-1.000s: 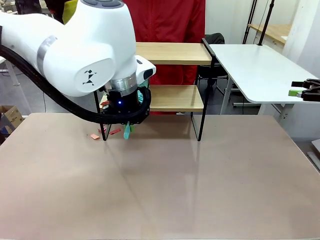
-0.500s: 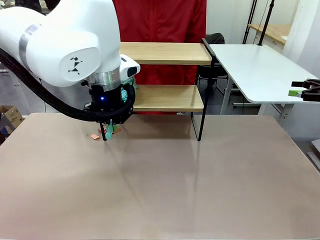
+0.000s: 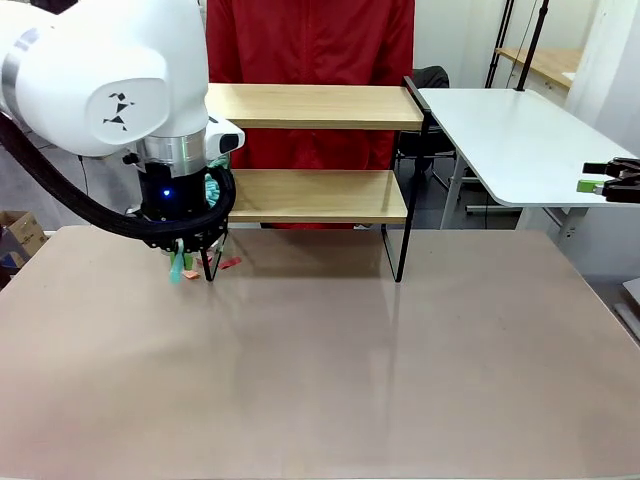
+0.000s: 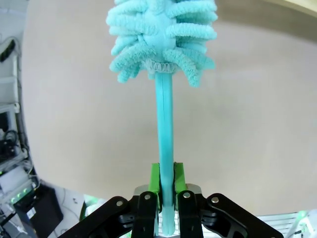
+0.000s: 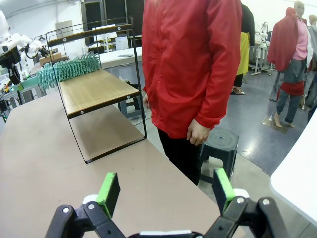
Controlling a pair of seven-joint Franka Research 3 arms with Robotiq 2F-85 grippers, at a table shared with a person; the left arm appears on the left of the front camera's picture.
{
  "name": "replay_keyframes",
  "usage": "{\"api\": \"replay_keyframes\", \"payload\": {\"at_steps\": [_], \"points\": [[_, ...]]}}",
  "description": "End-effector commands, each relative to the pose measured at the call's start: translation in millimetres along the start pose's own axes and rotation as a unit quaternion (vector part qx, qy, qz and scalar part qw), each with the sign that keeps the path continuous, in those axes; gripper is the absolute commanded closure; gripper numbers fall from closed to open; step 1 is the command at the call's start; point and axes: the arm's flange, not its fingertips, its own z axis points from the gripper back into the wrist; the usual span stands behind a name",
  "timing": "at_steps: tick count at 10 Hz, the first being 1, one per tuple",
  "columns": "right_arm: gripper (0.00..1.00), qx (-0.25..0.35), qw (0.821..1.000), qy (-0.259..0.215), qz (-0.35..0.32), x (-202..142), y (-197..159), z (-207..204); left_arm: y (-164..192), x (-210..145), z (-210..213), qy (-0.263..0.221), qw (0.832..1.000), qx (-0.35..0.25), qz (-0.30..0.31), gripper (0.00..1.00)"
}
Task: Clean the shelf.
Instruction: Clean the specific section of the Shelf indicated by the human with the Duster.
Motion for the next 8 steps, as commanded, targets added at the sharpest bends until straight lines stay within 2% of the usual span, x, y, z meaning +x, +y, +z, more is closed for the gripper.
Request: {"api": "replay_keyframes", "payload": {"at_steps": [1,4,6,7,8], "points": [[0.0,-0.008,1.0,0.007,-0.005,8.7,1.0,-1.8,5.1,-9.8,9.1,-0.007,0.999,0.038,0.033,0.87],[0.0,-0.008,1.0,0.007,-0.005,8.7,1.0,-1.8,-9.5,-20.8,26.4,-0.039,0.996,0.053,0.059,0.87],[0.0,-0.008,1.0,0.007,-0.005,8.7,1.0,-1.8,-28.0,-26.6,38.4,-0.07,0.995,0.034,0.057,0.87],[0.0,-0.008,1.0,0.007,-0.005,8.7,1.0,-1.8,-19.0,-19.9,25.7,-0.044,0.998,0.024,0.033,0.87],[0.0,-0.008,1.0,0.007,-0.005,8.7,1.0,-1.8,-19.0,-19.9,25.7,-0.044,0.998,0.024,0.033,0.87]]}}
